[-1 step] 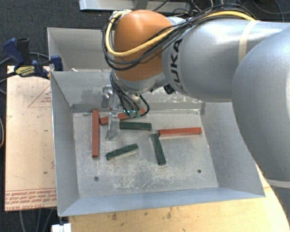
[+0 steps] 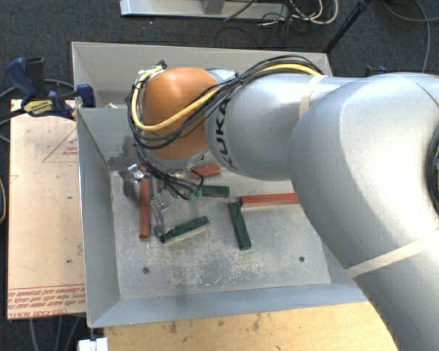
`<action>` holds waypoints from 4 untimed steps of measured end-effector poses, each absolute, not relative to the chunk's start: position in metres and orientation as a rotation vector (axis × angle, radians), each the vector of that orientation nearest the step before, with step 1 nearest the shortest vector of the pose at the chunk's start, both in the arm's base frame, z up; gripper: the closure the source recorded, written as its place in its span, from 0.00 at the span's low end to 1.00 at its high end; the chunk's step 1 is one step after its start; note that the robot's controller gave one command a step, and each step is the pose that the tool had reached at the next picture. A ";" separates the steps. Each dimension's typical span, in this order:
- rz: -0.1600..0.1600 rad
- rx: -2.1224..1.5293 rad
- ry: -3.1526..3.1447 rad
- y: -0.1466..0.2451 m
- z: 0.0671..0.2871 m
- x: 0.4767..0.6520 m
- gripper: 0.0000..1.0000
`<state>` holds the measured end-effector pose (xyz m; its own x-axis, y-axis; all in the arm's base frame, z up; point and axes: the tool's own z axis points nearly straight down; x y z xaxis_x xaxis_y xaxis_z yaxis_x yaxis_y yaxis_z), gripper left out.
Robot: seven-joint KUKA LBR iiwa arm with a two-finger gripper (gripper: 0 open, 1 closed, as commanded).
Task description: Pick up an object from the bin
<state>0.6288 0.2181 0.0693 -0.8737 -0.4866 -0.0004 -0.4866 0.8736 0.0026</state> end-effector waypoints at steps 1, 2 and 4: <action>0.000 1.345 -2.845 0.204 0.101 0.623 0.00; -0.002 1.653 -2.678 0.219 0.102 0.633 0.00; -0.003 1.994 -2.433 0.235 0.070 0.643 0.00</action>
Offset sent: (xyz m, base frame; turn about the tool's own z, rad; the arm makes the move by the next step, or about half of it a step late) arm -0.0068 -0.0141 0.0307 -0.3790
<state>0.6430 0.2353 0.0702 -0.1964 -0.9805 -0.0046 -0.9805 0.1964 -0.0010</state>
